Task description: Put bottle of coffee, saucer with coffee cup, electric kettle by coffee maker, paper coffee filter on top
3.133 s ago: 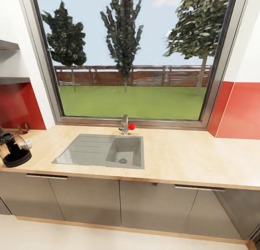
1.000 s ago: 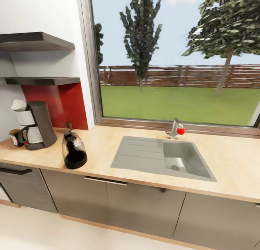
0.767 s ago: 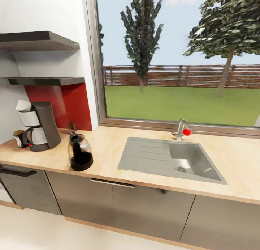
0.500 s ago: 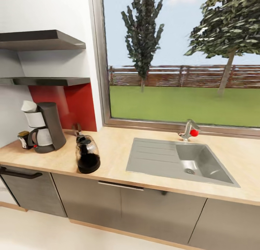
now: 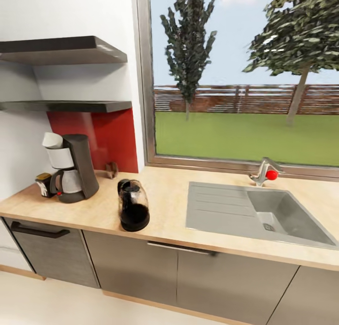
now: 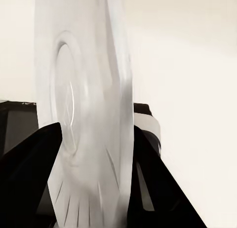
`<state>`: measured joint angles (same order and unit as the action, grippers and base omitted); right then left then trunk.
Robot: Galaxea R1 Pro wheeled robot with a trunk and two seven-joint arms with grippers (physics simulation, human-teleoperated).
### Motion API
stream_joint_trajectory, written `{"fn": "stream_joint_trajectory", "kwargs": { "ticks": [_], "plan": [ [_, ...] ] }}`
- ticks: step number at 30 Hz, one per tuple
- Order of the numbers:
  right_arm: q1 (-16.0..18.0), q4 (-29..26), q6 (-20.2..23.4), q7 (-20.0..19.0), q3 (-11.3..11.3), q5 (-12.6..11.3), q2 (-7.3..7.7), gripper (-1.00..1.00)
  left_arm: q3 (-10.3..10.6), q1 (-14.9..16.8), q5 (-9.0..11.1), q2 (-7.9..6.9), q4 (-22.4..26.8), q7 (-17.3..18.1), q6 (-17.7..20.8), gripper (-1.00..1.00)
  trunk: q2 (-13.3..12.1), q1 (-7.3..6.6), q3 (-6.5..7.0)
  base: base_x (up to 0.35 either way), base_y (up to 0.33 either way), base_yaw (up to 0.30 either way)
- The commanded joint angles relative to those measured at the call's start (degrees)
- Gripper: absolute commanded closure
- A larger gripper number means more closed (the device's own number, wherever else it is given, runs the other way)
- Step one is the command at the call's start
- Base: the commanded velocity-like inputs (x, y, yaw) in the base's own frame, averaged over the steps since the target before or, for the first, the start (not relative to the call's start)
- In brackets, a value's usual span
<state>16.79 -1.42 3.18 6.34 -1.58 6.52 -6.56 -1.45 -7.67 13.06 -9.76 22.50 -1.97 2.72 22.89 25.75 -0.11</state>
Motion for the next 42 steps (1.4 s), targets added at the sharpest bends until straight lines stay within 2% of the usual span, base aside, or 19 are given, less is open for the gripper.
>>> {"fn": "stream_joint_trajectory", "kwargs": {
  "ticks": [1,7,14,36,42],
  "plan": [
    [0.0,-0.07,0.33,0.24,-0.18,0.6,-0.03,1.0,0.04,-0.07,0.47,-0.04,0.18,-0.14,0.28,-1.0,0.04,0.03,-0.01,0.099,0.335,0.0],
    [-0.21,-0.04,0.28,0.19,-0.15,0.65,0.03,1.0,0.04,-0.07,0.47,-0.03,0.18,-0.14,0.22,-1.0,0.04,0.03,-0.01,0.099,0.335,0.0],
    [-2.52,-0.14,0.25,-0.42,0.07,0.77,-0.19,1.0,0.04,-0.07,0.47,-0.08,0.18,-0.14,0.22,-1.0,0.04,0.03,-0.01,0.099,0.335,0.0],
    [-2.64,-0.25,-0.02,-0.42,-0.09,0.52,-0.11,1.0,0.04,-0.07,0.47,-0.09,0.18,-0.2,0.53,-1.0,0.04,0.03,-0.01,0.065,0.335,0.0],
    [-2.64,-0.25,-0.02,-0.45,-0.09,0.52,-0.11,1.0,0.04,-0.07,0.47,-0.09,0.18,-0.22,0.57,-1.0,0.04,0.03,-0.01,0.001,0.335,-0.154]
  ]
}}
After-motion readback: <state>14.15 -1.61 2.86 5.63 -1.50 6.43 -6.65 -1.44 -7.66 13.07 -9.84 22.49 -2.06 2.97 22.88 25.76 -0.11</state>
